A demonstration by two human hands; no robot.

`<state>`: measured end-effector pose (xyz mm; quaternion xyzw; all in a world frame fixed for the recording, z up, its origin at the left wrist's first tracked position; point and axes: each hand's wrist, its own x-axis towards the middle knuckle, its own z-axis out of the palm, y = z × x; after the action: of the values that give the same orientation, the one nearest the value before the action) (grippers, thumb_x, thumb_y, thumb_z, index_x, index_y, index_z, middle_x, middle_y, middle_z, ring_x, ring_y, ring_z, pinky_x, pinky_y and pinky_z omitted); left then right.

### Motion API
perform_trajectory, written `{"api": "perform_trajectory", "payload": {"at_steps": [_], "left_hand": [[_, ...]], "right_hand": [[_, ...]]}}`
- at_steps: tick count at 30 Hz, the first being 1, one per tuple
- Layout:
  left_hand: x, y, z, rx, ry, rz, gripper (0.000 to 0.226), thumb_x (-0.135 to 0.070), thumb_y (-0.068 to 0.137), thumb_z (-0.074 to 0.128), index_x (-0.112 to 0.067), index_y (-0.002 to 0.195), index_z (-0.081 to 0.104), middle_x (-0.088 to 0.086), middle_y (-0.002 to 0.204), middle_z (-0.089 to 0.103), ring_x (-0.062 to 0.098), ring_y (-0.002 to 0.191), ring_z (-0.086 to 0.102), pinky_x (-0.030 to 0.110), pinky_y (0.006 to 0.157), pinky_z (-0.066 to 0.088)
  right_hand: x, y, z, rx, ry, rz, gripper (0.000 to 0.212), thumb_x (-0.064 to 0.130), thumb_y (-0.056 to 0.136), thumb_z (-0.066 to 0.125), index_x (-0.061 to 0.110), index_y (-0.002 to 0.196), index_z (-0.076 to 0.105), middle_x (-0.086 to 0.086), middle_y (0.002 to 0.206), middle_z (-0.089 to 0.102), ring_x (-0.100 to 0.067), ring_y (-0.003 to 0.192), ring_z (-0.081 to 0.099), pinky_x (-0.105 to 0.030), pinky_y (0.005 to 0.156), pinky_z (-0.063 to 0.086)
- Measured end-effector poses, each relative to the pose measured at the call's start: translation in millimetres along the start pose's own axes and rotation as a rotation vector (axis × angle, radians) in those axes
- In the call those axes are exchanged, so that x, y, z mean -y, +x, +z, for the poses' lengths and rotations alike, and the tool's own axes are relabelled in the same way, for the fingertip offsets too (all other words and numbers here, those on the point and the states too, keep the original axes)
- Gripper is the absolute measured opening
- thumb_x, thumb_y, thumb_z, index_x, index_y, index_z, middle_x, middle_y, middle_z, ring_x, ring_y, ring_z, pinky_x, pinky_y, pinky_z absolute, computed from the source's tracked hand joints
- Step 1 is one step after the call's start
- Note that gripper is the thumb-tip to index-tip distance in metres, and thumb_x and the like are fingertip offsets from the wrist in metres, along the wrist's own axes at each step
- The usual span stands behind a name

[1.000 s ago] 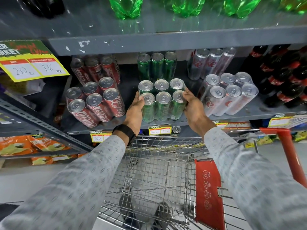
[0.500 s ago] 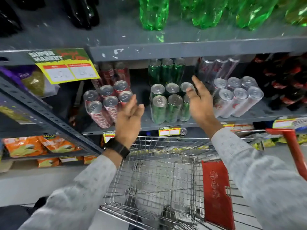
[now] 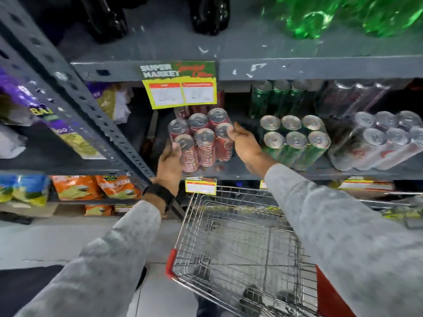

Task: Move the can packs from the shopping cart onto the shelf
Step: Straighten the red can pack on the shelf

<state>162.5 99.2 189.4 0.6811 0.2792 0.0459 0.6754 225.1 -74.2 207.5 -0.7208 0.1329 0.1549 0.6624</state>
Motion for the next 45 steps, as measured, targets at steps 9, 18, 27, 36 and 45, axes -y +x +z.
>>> {"api": "perform_trajectory", "payload": {"at_steps": [9, 18, 27, 36, 45], "left_hand": [[-2, 19, -13, 0.065, -0.065, -0.045, 0.023, -0.020, 0.107, 0.049, -0.016, 0.102, 0.071, 0.001, 0.107, 0.066, 0.014, 0.103, 0.060, 0.024, 0.095, 0.050], [-3, 22, -25, 0.151, -0.176, -0.092, 0.046, -0.016, 0.106, 0.050, -0.015, 0.152, 0.050, 0.007, 0.154, 0.056, 0.024, 0.143, 0.053, 0.045, 0.123, 0.037], [-2, 25, -28, 0.176, -0.166, -0.112, 0.033, -0.030, 0.107, 0.047, -0.026, 0.136, 0.063, -0.006, 0.131, 0.072, 0.015, 0.132, 0.062, 0.035, 0.112, 0.047], [-8, 18, -27, 0.321, -0.286, -0.087, 0.044, -0.057, 0.106, 0.017, -0.041, 0.105, 0.058, -0.032, 0.080, 0.078, -0.014, 0.076, 0.074, 0.011, 0.062, 0.057], [-4, 25, -27, 0.309, -0.284, -0.084, 0.050, -0.059, 0.105, 0.016, -0.039, 0.133, 0.052, -0.032, 0.082, 0.077, -0.015, 0.078, 0.073, 0.015, 0.071, 0.056]], "right_hand": [[-15, -17, 9, -0.057, 0.089, -0.034, 0.033, 0.011, 0.100, 0.060, 0.002, 0.132, 0.066, -0.020, 0.127, 0.072, -0.022, 0.105, 0.065, -0.043, 0.105, 0.054], [-27, -37, 14, -0.055, 0.125, -0.079, 0.039, 0.011, 0.102, 0.058, 0.005, 0.140, 0.060, -0.015, 0.136, 0.069, -0.029, 0.127, 0.065, -0.050, 0.112, 0.050], [-25, -36, 14, -0.050, 0.092, -0.025, 0.040, 0.018, 0.102, 0.058, 0.013, 0.142, 0.060, -0.006, 0.136, 0.070, -0.020, 0.124, 0.066, -0.045, 0.114, 0.049], [-26, -29, 18, -0.055, 0.351, 0.156, 0.033, 0.050, 0.102, 0.048, 0.030, 0.114, 0.071, 0.009, 0.105, 0.081, -0.008, 0.099, 0.075, -0.031, 0.089, 0.056], [-29, -24, 16, -0.045, 0.369, 0.124, 0.032, 0.047, 0.105, 0.042, 0.033, 0.091, 0.067, 0.021, 0.069, 0.079, 0.006, 0.065, 0.075, -0.015, 0.053, 0.056]]}}
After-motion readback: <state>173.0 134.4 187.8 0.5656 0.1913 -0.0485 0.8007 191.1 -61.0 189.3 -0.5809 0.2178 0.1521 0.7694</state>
